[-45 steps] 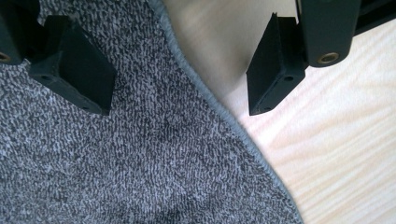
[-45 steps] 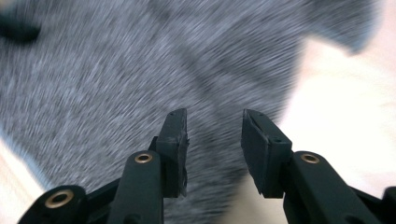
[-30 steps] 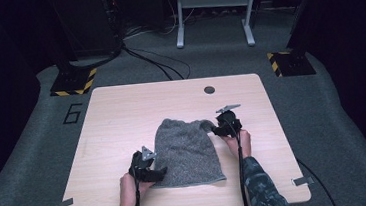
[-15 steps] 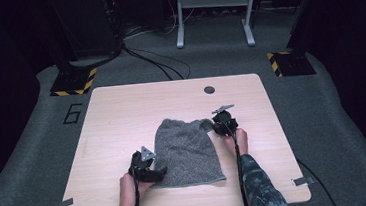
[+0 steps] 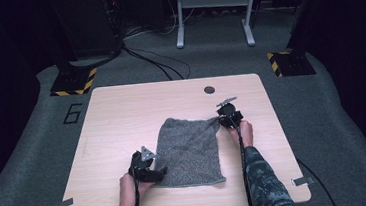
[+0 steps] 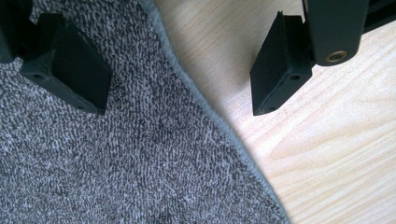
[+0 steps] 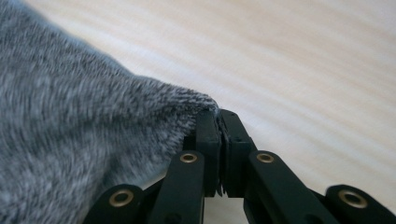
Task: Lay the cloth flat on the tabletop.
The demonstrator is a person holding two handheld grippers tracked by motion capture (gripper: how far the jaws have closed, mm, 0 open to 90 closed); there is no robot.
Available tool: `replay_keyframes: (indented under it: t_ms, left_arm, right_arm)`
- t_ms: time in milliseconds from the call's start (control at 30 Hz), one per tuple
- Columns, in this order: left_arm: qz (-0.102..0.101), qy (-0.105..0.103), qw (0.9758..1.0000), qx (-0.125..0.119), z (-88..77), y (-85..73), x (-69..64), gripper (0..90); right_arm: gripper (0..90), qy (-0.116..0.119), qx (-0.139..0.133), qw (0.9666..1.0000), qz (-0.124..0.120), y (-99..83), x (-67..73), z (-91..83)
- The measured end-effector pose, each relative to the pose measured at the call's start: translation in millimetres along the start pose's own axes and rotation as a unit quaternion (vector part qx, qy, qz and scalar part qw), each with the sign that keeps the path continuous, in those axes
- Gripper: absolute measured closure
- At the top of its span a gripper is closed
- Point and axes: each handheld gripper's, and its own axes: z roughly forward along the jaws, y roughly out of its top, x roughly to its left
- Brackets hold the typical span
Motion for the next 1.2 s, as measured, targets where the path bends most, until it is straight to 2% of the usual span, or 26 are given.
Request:
replay_keyframes:
  t_ms: [67, 200, 233, 267, 300, 367, 400, 433, 500, 533, 633, 667, 800, 900, 1033, 1100, 1200]
  left_arm:
    - [0.0, 0.0, 1.0, 0.0, 0.0, 0.0, -0.1, 20.5]
    - [0.0, 0.0, 1.0, 0.0, 0.1, 0.2, 0.0, 20.5]
    - [0.0, 0.0, 1.0, 0.001, 0.0, 0.2, 0.0, 20.5]
    - [0.0, 0.0, 1.0, 0.0, 0.0, 0.1, 0.0, 20.4]
    - [0.0, 0.0, 1.0, 0.001, 0.0, 0.1, 0.0, 20.4]
    - [0.001, 0.0, 1.0, 0.001, 0.2, 0.4, 0.1, 20.4]
    - [-0.001, 0.001, 1.0, -0.001, 0.7, 0.5, -0.2, 20.4]
    - [0.007, -0.001, 0.9999, 0.009, -0.3, 1.8, 0.8, 20.4]
    - [0.002, -0.006, 0.9999, 0.012, -0.9, 4.3, 1.6, 18.9]
    - [-0.005, -0.009, 0.9999, 0.003, -2.3, 6.2, 2.6, 17.5]
    - [-0.006, 0.0, 0.9999, -0.01, -7.0, 12.9, 5.7, 17.7]
    - [-0.007, 0.005, 0.9998, -0.016, -9.6, 22.5, 10.5, 17.7]
    - [-0.001, 0.029, 0.9995, -0.01, -4.4, 40.5, 19.8, 18.1]
    - [-0.005, 0.042, 0.9991, 0.003, 10.9, 49.9, 27.5, 18.6]
    - [-0.006, 0.046, 0.9985, 0.03, 27.7, 49.3, 31.6, 18.9]
    - [-0.008, 0.048, 0.9982, 0.035, 29.9, 46.5, 31.7, 18.9]
    - [-0.01, 0.057, 0.9977, 0.035, 28.0, 41.6, 32.4, 18.9]
  right_arm:
    - [87.9, -0.017, -0.003, 0.9998, -0.007, 3.4, -2.6, 0.9]
    - [85.0, -0.003, -0.008, 0.9999, 0.011, 10.1, -6.8, 2.0]
    - [82.8, -0.003, 0.0, 1.0, 0.005, 10.9, -5.2, 2.9]
    - [80.2, 0.005, 0.005, 1.0, -0.001, 10.5, -3.6, 3.6]
    - [73.6, 0.016, 0.007, 0.9998, 0.008, 9.4, -3.0, 3.7]
    - [69.3, 0.028, 0.008, 0.9993, 0.023, 6.8, -3.6, 1.0]
    - [64.1, 0.041, 0.009, 0.9986, 0.034, 5.7, -4.8, -2.7]
    - [60.9, 0.04, 0.008, 0.9984, 0.04, 5.0, -4.7, -5.4]
    - [59.3, 0.047, -0.004, 0.9978, 0.047, 2.3, -3.8, -15.2]
    - [57.2, 0.048, -0.011, 0.9978, 0.044, -0.6, -1.9, -21.9]
    - [57.1, 0.06, -0.013, 0.9973, 0.039, -11.2, 7.9, -36.5]
    - [57.1, 0.06, -0.009, 0.9976, 0.034, -16.6, 12.8, -40.9]
    - [57.2, 0.061, -0.008, 0.9976, 0.032, -34.2, 25.0, -50.7]
    - [56.6, 0.067, 0.0, 0.9974, 0.028, -45.5, 32.8, -50.4]
    - [54.3, 0.062, 0.016, 0.9979, 0.007, -50.7, 41.9, -39.6]
    - [53.2, 0.062, 0.012, 0.998, 0.004, -48.8, 42.9, -37.4]
    - [52.2, 0.052, 0.01, 0.9985, -0.015, -45.5, 46.0, -35.5]
